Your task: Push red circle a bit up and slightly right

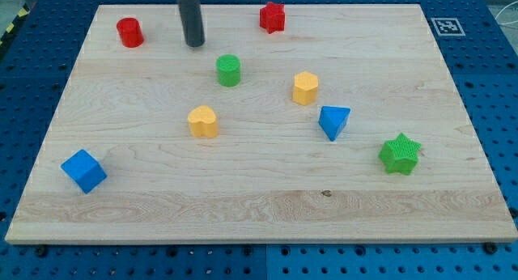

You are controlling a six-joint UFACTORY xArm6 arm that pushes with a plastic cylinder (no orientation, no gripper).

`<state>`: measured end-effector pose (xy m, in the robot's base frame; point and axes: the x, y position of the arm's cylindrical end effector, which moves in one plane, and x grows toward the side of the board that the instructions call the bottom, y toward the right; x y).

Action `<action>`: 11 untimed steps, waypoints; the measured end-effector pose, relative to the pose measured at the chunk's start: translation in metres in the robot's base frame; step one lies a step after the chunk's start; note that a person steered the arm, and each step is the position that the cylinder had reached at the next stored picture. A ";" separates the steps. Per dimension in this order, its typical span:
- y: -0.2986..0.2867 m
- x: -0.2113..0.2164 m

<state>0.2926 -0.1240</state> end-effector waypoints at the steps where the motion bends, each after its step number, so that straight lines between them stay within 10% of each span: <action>1: -0.029 0.008; 5: -0.122 0.012; 11: -0.059 -0.023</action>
